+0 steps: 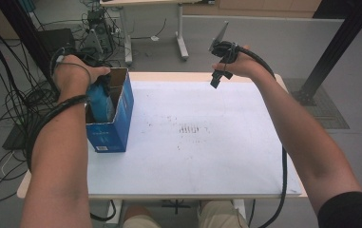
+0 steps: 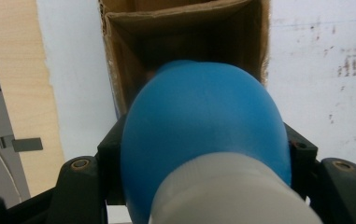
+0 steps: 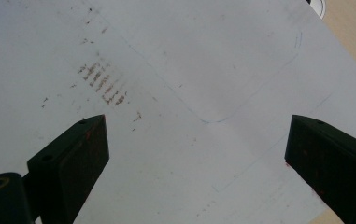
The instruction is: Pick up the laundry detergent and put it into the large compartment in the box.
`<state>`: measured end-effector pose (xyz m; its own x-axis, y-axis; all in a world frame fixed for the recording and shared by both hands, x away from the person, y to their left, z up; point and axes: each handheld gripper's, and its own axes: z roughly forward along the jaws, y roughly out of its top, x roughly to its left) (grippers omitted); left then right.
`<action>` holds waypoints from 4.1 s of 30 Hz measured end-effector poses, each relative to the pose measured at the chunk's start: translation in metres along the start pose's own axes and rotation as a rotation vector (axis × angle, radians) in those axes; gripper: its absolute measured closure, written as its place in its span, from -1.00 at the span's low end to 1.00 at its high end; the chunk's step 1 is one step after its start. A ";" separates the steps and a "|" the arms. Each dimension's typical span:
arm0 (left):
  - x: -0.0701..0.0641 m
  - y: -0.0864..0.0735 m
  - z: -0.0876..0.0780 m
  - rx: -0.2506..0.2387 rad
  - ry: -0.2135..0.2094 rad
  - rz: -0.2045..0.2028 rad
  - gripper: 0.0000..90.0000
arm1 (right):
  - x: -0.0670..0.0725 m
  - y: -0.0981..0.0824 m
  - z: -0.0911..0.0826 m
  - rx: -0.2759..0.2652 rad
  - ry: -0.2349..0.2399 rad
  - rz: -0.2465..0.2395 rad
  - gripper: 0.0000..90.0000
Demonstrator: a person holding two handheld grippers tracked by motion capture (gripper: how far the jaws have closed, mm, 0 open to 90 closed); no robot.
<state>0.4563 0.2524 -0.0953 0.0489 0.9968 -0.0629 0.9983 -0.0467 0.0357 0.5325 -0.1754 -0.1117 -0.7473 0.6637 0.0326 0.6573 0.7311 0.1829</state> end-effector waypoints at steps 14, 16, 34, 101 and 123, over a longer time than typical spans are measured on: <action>-0.002 0.003 0.031 0.024 0.003 0.006 -0.17 | -0.001 -0.002 0.002 0.005 -0.002 0.007 -0.86; -0.002 0.003 0.035 0.028 0.003 0.007 -0.17 | -0.001 -0.002 0.002 0.008 -0.002 0.007 -0.86; -0.006 0.006 0.061 0.050 0.020 0.035 -0.17 | -0.003 -0.003 0.005 0.014 -0.001 0.009 -0.86; -0.008 0.009 0.069 0.053 0.030 0.043 -0.16 | -0.003 -0.004 0.012 0.024 0.006 0.017 -0.86; -0.008 0.010 0.069 0.057 0.030 0.042 -0.16 | -0.001 -0.003 0.013 0.027 0.004 0.008 -0.86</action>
<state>0.4682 0.2399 -0.1637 0.0907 0.9953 -0.0329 0.9956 -0.0913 -0.0193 0.5323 -0.1759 -0.1253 -0.7422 0.6691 0.0382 0.6658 0.7296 0.1561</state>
